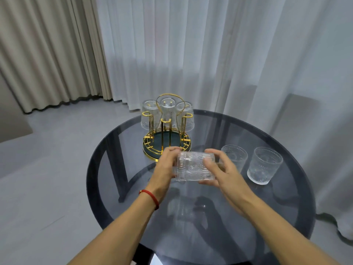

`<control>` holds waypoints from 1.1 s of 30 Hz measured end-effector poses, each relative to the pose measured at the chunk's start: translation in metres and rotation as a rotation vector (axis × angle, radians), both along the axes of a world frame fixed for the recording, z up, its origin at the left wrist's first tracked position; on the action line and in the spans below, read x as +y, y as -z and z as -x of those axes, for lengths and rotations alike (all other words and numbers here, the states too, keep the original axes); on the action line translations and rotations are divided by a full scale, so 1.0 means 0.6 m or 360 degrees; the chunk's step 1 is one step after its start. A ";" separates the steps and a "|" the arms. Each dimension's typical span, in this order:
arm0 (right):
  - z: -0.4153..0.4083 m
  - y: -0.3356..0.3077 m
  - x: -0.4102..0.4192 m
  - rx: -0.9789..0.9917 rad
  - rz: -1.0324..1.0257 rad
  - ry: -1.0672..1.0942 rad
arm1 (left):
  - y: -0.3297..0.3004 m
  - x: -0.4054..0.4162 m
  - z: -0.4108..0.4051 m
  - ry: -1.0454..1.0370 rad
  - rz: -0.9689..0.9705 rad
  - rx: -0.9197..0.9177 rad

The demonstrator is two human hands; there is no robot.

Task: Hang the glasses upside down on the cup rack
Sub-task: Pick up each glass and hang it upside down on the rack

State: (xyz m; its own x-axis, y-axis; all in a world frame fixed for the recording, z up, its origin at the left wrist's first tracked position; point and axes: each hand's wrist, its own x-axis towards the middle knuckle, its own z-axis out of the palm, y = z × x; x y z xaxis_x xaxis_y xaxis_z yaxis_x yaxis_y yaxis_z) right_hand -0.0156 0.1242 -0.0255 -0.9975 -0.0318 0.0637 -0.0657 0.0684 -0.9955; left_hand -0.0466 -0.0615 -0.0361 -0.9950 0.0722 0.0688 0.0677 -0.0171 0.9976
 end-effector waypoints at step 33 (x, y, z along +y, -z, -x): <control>0.278 -0.137 -0.282 0.0590 -0.1669 0.0170 | 0.123 -0.059 0.078 -0.0304 0.1613 0.0484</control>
